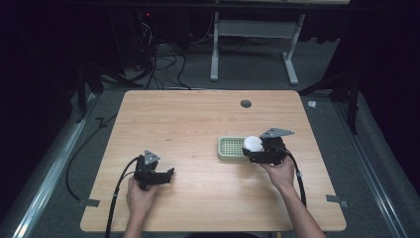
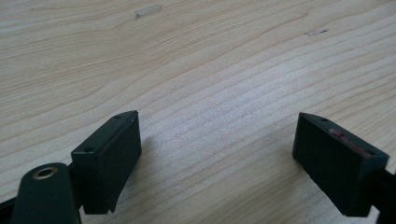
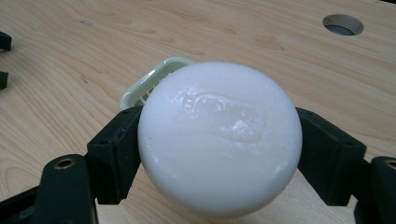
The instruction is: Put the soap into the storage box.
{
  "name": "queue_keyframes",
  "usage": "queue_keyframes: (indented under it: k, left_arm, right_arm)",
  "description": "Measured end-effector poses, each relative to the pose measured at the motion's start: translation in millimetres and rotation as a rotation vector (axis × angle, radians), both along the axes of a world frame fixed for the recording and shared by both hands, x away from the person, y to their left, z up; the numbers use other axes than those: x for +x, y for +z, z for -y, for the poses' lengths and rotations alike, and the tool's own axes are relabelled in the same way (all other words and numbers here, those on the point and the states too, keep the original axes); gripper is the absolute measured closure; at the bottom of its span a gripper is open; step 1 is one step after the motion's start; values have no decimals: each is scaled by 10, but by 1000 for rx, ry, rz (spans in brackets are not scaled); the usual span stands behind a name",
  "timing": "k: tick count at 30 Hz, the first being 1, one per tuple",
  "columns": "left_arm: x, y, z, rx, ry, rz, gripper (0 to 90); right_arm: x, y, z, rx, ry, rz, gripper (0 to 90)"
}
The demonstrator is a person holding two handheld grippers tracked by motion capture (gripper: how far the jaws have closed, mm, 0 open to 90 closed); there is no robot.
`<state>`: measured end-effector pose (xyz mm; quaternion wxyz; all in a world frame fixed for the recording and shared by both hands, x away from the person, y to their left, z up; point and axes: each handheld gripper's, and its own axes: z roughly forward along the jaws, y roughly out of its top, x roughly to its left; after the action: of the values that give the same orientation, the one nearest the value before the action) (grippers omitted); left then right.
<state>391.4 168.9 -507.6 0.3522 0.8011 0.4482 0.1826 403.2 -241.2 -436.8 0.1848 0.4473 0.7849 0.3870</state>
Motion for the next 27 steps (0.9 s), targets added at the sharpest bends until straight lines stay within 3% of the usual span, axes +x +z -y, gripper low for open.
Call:
queue_keyframes:
  k: [27]
  left_arm:
    - [0,0,0,0,0,0,160]
  right_arm:
    - [324,-117,-376,-37,54,-26,237]
